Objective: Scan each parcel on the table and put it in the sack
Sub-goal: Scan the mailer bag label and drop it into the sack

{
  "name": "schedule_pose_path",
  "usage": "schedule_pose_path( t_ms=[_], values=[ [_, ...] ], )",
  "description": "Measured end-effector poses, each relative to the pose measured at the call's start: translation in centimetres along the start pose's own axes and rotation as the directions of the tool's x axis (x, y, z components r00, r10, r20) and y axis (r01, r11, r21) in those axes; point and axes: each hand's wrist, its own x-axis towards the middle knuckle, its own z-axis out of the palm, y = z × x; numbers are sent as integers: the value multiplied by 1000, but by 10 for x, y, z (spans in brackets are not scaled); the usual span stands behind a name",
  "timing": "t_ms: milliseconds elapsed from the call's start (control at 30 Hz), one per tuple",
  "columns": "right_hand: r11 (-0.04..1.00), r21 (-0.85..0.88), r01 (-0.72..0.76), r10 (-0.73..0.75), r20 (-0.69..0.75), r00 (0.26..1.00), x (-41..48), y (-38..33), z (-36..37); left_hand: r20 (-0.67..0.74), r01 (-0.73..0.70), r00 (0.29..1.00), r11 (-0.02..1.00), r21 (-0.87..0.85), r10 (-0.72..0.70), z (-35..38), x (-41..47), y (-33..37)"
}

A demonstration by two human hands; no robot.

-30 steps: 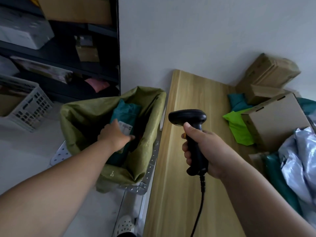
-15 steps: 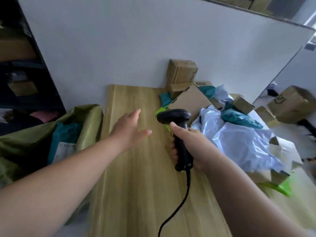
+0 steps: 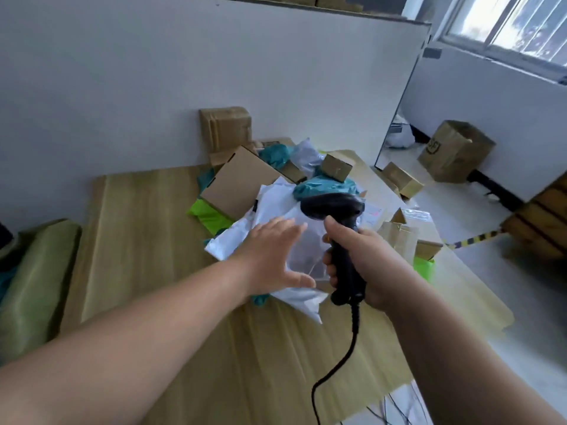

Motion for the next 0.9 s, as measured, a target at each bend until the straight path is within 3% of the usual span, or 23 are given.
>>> schedule_pose_path(
  t_ms=[133, 267, 533, 667, 900],
  values=[
    [1000, 27, -5, 6, -33, 999, -1, 4, -38, 91, -26, 996, 988, 151, 13, 27, 19, 27],
    [998, 57, -33, 36, -64, 997, 0, 8, -59, 66, 43, 996, 978, 205, -57, 42, 33, 39],
    [998, 68, -10, 12, -24, 1000, 4, 4, -64, -60, 201, 974, 956, -212, -218, 17, 35, 24],
    [998, 69, 13, -14, 17, 1000, 5, -6, -55, -264, 238, 877, 839, -489, -402, -15, 37, 12],
    [995, 71, 68, -73, 85, 994, -2, -26, -28, -445, 218, 651, 713, -666, -615, -74, 22, -23]
  ],
)
